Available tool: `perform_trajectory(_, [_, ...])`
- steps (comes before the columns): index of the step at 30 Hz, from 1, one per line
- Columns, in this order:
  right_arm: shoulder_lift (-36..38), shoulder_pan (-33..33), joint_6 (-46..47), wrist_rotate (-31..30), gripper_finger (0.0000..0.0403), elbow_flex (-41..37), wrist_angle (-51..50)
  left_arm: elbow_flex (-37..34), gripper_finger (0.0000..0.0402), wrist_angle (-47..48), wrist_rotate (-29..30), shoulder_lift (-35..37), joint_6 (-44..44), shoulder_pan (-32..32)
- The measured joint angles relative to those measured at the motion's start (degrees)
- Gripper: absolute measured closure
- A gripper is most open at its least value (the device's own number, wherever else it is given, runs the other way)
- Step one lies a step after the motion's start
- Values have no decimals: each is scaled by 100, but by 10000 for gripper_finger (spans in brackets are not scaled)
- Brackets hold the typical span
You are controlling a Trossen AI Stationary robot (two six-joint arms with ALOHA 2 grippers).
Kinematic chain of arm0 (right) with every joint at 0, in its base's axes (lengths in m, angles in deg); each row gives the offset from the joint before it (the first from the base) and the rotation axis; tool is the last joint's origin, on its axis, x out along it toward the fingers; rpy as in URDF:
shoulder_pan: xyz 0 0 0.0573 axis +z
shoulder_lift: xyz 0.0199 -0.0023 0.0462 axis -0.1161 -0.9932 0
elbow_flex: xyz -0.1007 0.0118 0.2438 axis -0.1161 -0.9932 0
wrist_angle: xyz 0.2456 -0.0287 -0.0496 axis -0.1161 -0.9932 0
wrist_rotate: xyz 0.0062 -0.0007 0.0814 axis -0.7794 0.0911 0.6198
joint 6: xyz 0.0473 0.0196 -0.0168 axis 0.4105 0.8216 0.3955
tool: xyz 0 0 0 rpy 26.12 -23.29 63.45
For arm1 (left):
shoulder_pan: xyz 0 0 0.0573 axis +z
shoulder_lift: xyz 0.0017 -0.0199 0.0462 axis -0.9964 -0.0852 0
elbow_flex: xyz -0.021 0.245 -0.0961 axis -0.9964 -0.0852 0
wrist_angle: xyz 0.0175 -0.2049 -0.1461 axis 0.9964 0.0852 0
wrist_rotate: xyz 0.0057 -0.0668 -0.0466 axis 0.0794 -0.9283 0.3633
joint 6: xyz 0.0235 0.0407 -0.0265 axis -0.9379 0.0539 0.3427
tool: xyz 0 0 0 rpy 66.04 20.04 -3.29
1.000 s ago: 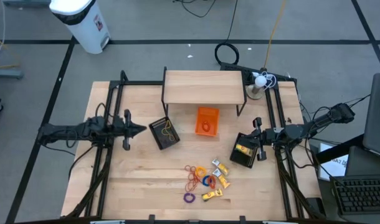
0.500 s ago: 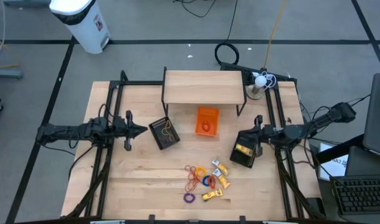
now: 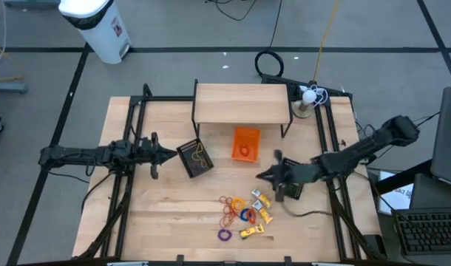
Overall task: Pick & Place Office Desk Supplies
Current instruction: Put the orange spring keychain into the orange bin
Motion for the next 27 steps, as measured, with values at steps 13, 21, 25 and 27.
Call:
perform_trajectory(13, [-2757, 83, -336, 1923, 269, 3005, -3153, -2, 383, 4, -149, -10, 48, 0])
perform_trajectory(21, [-3407, 98, -953, 2699, 242, 3265, -3207, -2, 382, 4, -149, -10, 15, 0])
perform_trajectory(25, [-3637, 118, -1151, 2686, 247, 3261, -3202, -2, 382, 4, -149, -10, 9, 0])
perform_trajectory(27, [-3710, 114, -1165, 2683, 251, 3261, -3152, -2, 382, 4, -149, -10, 3, 0])
